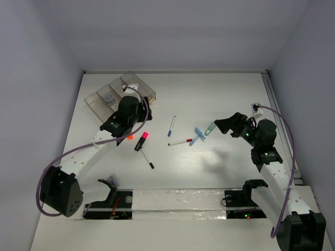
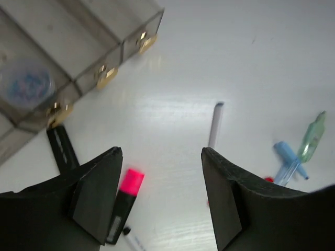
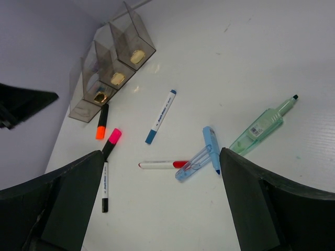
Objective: Sort the stationery into containers
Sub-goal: Pick up the pen from the center of the board.
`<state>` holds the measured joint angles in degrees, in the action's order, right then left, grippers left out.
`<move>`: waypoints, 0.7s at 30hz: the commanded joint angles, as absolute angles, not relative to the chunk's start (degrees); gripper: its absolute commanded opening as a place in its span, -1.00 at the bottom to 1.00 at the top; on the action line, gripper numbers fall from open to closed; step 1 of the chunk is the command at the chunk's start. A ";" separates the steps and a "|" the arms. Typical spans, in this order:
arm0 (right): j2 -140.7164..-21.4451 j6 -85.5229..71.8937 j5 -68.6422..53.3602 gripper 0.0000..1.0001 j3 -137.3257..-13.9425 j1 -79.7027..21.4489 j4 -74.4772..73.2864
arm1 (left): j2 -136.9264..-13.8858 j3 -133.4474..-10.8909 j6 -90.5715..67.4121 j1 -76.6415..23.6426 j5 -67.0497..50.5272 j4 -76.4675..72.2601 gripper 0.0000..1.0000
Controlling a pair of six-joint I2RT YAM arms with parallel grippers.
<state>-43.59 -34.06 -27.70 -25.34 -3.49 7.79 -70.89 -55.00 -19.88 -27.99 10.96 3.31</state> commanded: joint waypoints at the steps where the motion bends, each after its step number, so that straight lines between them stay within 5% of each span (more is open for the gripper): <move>1: -43.77 -32.96 -28.48 0.94 -25.93 -4.04 10.99 | -67.86 -46.16 -24.51 -27.86 9.49 6.68 0.17; 21: -44.47 -32.34 -28.56 0.83 -26.10 -4.04 10.64 | -75.40 -35.51 -28.83 -32.34 18.19 0.36 0.19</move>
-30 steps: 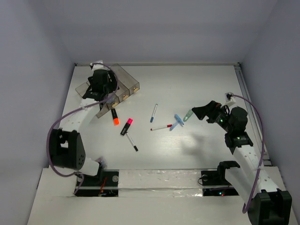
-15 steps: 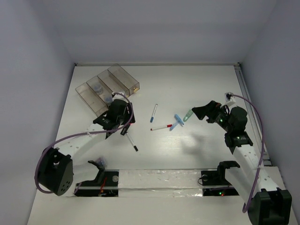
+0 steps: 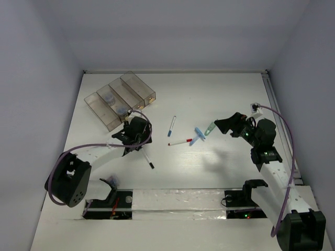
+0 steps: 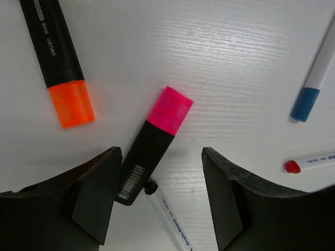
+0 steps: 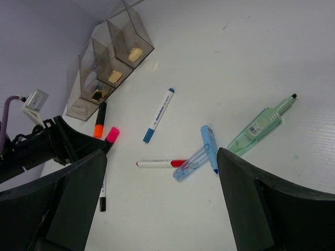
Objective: Sort the stationery into containers
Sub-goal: Pick up the pen from the center of the board.
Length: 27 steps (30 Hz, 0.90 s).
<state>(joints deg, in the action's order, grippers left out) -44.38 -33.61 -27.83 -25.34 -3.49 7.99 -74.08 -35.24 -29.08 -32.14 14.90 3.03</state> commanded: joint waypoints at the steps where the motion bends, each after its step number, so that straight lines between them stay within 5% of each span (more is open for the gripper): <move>1: -44.56 -32.26 -28.56 0.83 -26.10 -4.04 10.63 | -76.19 -35.94 -28.57 -32.34 18.45 0.35 0.19; 11: -44.83 -32.26 -28.39 0.83 -26.19 -4.04 10.64 | -81.91 -36.65 -28.74 -32.34 18.46 0.35 -0.13; 18: -44.56 -32.17 -28.30 0.83 -26.28 -4.04 10.55 | -81.40 -38.49 -28.65 -32.34 21.35 0.70 -0.63; 27: -45.35 -32.43 -28.48 0.84 -25.75 -4.04 11.34 | -74.72 -53.07 -25.31 -32.34 27.07 5.54 -0.74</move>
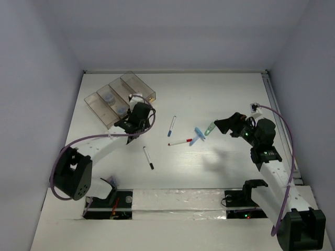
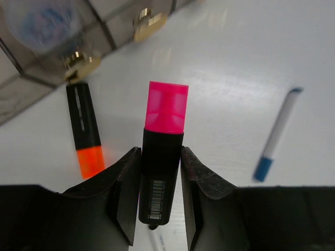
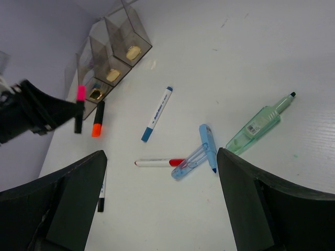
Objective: Sort the stationery into containers
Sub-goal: Pick up the pen from the center of the board, then place the pen in the storage box.
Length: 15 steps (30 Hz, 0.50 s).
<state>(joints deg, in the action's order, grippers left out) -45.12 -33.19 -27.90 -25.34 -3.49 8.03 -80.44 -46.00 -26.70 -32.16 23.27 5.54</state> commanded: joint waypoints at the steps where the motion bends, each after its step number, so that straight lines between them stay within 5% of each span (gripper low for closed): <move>1: -45.53 -32.52 -28.65 0.84 -25.75 -4.57 11.69 | -74.27 -55.44 -26.01 -31.82 28.64 5.19 -0.66; 15: -45.53 -31.99 -29.27 0.86 -25.66 -5.10 10.72 | -81.55 -61.61 -26.28 -2.40 22.59 3.34 -0.64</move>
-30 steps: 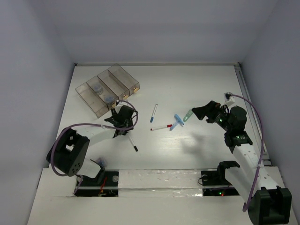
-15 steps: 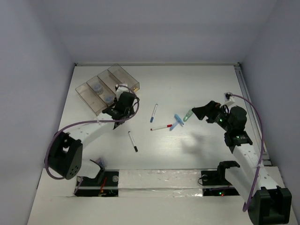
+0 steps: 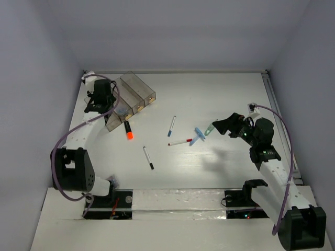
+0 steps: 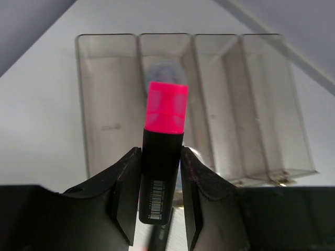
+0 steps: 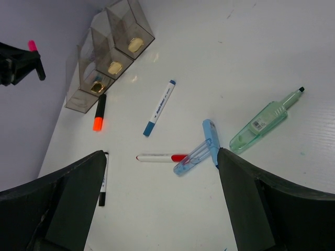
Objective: Sort the stationery into containers
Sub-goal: Place the pen in the storage box.
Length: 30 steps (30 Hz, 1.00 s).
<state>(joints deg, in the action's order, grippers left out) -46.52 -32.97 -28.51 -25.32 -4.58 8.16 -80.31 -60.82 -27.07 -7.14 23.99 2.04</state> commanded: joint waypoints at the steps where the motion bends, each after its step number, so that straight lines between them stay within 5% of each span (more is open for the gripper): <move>1: -45.61 -32.08 -29.35 0.86 -25.66 -5.10 10.81 | -81.91 -60.74 -26.37 -0.98 21.11 3.25 -0.66; 13: -44.91 -32.08 -30.32 0.87 -25.84 -5.10 10.28 | -90.35 -63.18 -24.79 4.39 20.74 2.81 -0.54; 16: -44.91 -32.08 -30.24 0.87 -25.84 -5.10 10.20 | -91.40 -64.33 -24.08 4.39 20.92 3.08 -0.10; 17: -45.00 -32.08 -30.32 0.87 -25.84 -5.10 10.20 | -91.49 -64.86 -24.00 4.39 21.00 3.08 0.19; 20: -45.17 -31.99 -29.97 0.88 -25.84 -5.10 10.20 | -89.75 -64.69 -24.43 4.39 18.91 2.64 0.42; 30: -46.05 -31.73 -29.44 0.89 -26.02 -5.10 10.46 | -73.31 -49.59 -27.94 -19.15 23.29 -2.28 0.27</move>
